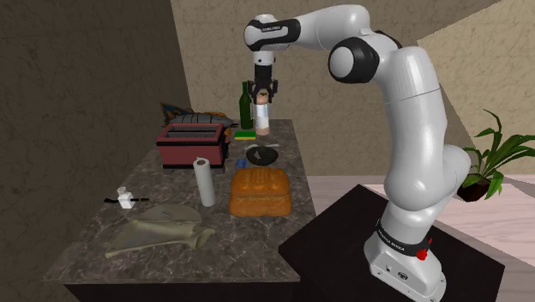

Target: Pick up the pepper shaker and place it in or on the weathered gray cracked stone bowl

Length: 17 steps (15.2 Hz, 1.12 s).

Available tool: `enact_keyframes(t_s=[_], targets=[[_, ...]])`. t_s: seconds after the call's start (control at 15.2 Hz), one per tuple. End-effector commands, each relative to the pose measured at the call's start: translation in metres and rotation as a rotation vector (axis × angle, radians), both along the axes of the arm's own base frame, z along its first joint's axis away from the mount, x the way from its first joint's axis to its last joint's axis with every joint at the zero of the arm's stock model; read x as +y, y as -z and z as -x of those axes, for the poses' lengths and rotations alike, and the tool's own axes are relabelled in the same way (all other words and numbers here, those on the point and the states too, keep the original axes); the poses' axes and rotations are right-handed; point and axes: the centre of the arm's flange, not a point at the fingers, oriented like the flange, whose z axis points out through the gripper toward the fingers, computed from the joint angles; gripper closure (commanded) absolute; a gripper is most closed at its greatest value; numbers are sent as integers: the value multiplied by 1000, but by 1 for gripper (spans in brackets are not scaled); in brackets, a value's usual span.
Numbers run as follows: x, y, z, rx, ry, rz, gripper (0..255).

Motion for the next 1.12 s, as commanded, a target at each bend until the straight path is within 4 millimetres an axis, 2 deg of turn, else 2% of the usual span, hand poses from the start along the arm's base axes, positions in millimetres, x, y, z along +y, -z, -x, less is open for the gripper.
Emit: enact_keyframes(t_s=[0.0,1.06], targets=[[-5,1,-4,0,-1,0,255],[-5,86,-4,0,-1,0,255]])
